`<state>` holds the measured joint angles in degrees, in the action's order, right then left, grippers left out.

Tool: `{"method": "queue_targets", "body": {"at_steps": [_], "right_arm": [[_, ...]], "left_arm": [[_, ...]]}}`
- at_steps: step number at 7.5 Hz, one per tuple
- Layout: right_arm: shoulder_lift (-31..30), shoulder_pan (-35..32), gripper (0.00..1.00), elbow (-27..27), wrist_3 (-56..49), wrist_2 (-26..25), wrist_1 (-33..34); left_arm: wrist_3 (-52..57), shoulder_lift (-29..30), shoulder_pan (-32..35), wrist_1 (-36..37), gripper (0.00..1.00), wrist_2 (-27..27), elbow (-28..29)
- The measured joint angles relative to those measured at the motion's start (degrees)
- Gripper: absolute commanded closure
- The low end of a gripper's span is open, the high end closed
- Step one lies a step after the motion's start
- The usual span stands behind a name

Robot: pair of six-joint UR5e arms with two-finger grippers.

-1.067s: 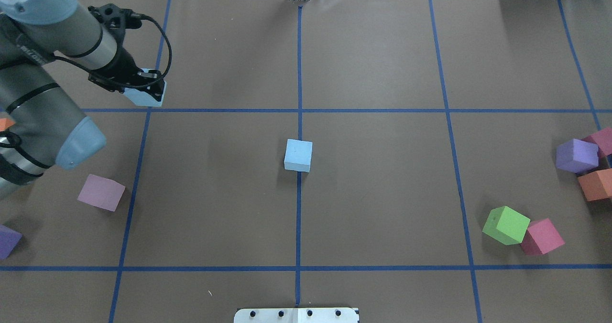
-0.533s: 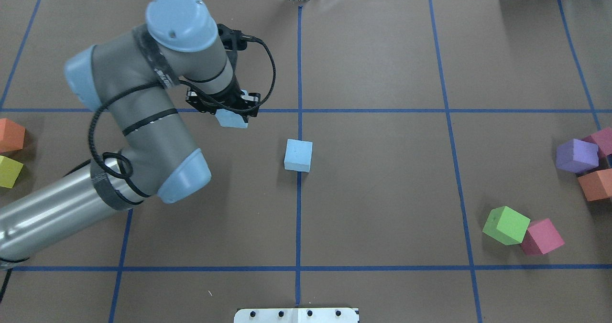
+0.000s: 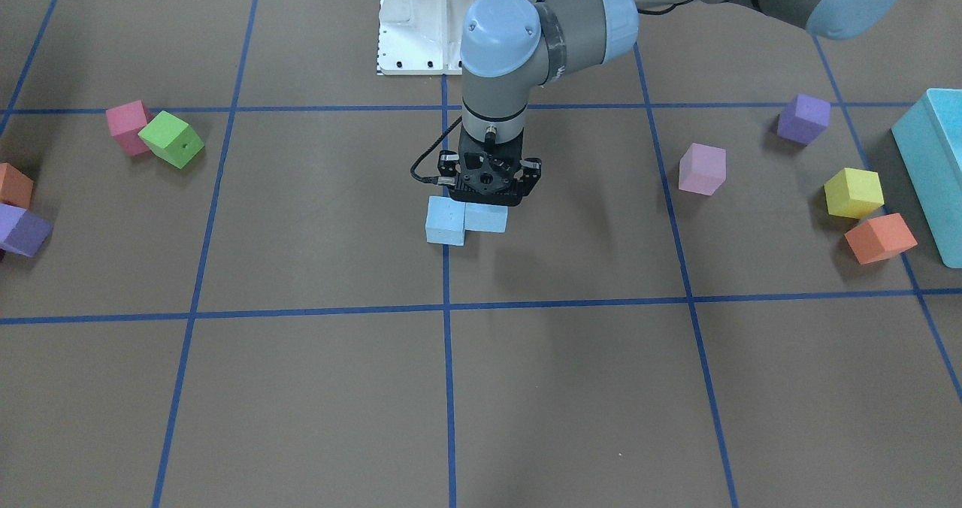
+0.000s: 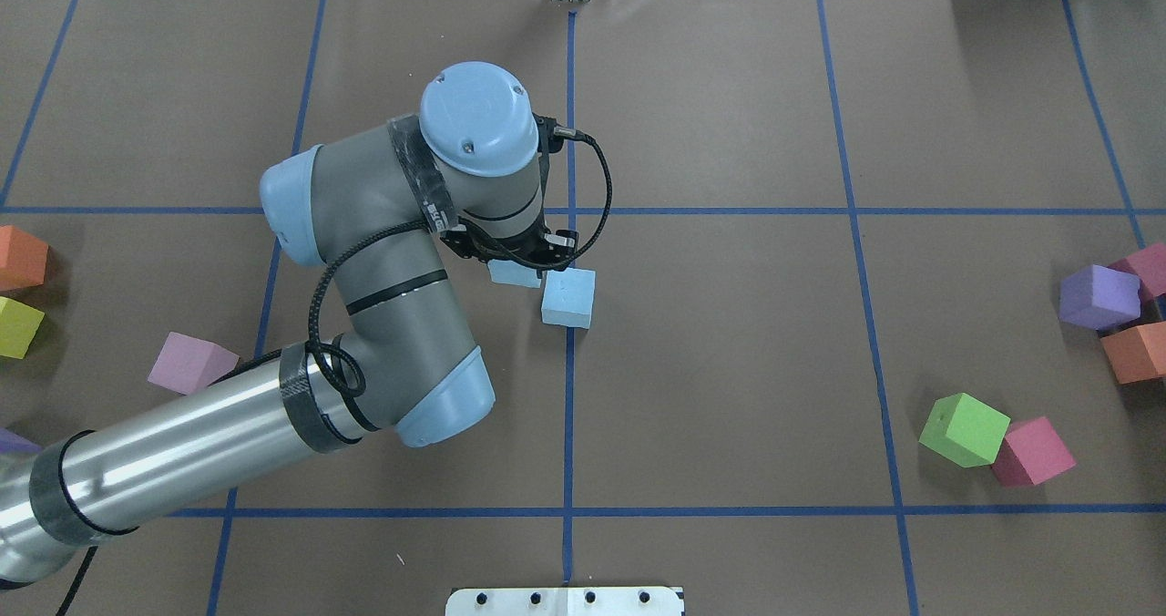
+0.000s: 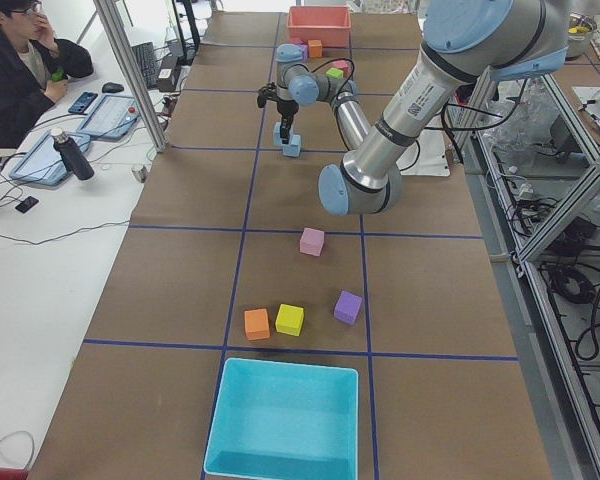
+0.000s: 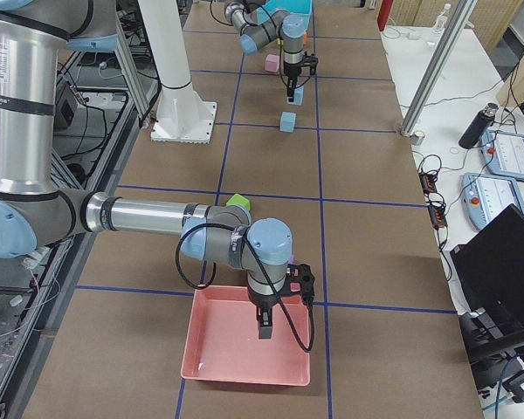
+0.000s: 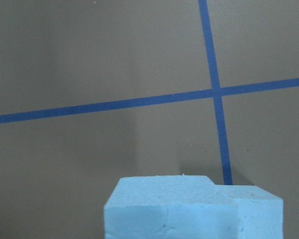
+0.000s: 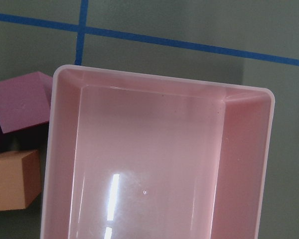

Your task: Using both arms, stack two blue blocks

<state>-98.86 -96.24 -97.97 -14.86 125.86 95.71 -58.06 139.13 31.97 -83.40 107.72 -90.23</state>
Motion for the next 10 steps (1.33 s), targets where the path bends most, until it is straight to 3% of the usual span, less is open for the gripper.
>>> {"method": "queue_targets", "body": {"at_steps": [6, 10], "right_arm": [[-0.19, 0.0, 0.0, 0.05, 0.01, 0.0, 0.0], [-0.19, 0.0, 0.0, 0.06, 0.01, 0.0, 0.0]], "left_arm": [[-0.45, 3.22, -3.11, -0.94, 1.0, -3.12, 4.03], [-1.58, 3.9, -3.23, -4.18, 0.9, -3.13, 6.88]]}}
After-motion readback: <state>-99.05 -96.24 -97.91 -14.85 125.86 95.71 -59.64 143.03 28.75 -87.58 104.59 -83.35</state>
